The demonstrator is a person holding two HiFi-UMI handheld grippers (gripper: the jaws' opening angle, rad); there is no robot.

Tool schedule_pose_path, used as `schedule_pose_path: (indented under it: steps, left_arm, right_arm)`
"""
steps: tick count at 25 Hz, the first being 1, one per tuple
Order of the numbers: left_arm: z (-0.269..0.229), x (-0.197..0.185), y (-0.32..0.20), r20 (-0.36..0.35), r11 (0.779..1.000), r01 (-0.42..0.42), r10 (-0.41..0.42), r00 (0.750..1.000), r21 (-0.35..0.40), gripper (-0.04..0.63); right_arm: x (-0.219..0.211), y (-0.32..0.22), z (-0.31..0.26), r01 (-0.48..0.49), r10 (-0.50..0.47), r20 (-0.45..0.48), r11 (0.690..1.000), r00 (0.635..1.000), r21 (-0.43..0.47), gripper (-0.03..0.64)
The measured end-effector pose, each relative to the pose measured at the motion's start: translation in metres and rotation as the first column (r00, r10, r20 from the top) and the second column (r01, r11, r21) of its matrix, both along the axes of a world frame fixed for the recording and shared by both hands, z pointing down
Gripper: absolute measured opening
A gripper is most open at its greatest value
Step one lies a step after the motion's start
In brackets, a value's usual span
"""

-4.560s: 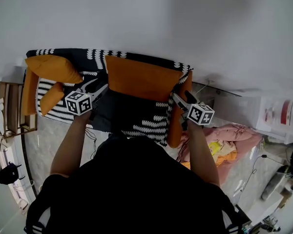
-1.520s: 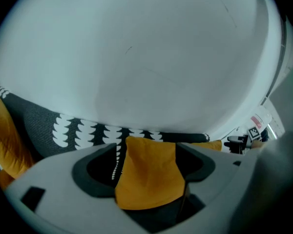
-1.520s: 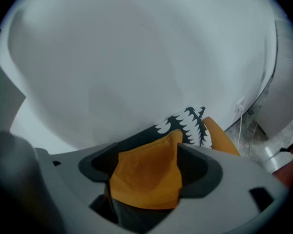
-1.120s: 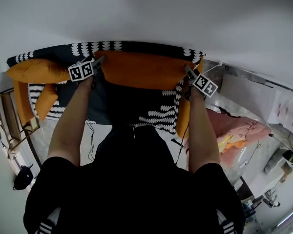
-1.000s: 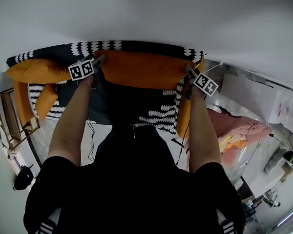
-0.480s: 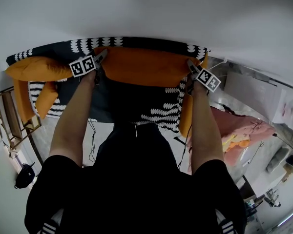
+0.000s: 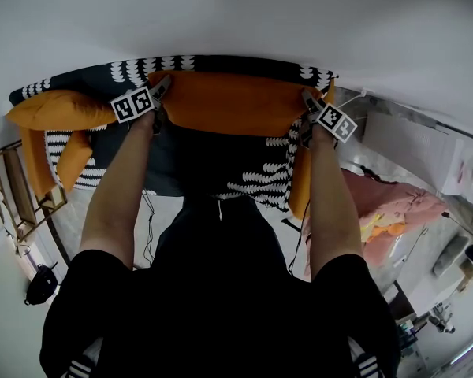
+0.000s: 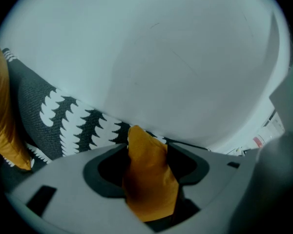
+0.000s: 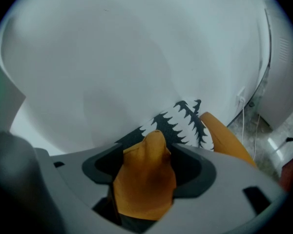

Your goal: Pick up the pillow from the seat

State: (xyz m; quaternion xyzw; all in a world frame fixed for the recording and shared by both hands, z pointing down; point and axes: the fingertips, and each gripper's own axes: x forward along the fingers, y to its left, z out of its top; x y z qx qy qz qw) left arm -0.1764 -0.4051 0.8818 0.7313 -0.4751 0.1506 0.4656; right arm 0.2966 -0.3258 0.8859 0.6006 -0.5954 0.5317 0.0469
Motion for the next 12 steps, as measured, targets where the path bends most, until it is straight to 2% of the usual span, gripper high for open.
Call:
schedule_pose_path:
  steps: [5,12]
  left_arm:
    - [0.0003,0.0018,0.002,0.007,1.0,-0.016,0.016,1.0,-0.001,0.245]
    - [-0.0042,0.0043,0.0085,0.004,1.0,-0.027,0.027,1.0,-0.006,0.216]
  right_arm:
    - [0.0003,-0.0011,-0.0032,0.009,-0.009,-0.014,1.0,1.0,0.003,0.25]
    - [-0.0018,0.0039,-0.0069,0.031,-0.031,-0.031,0.999,0.999,-0.007,0.215]
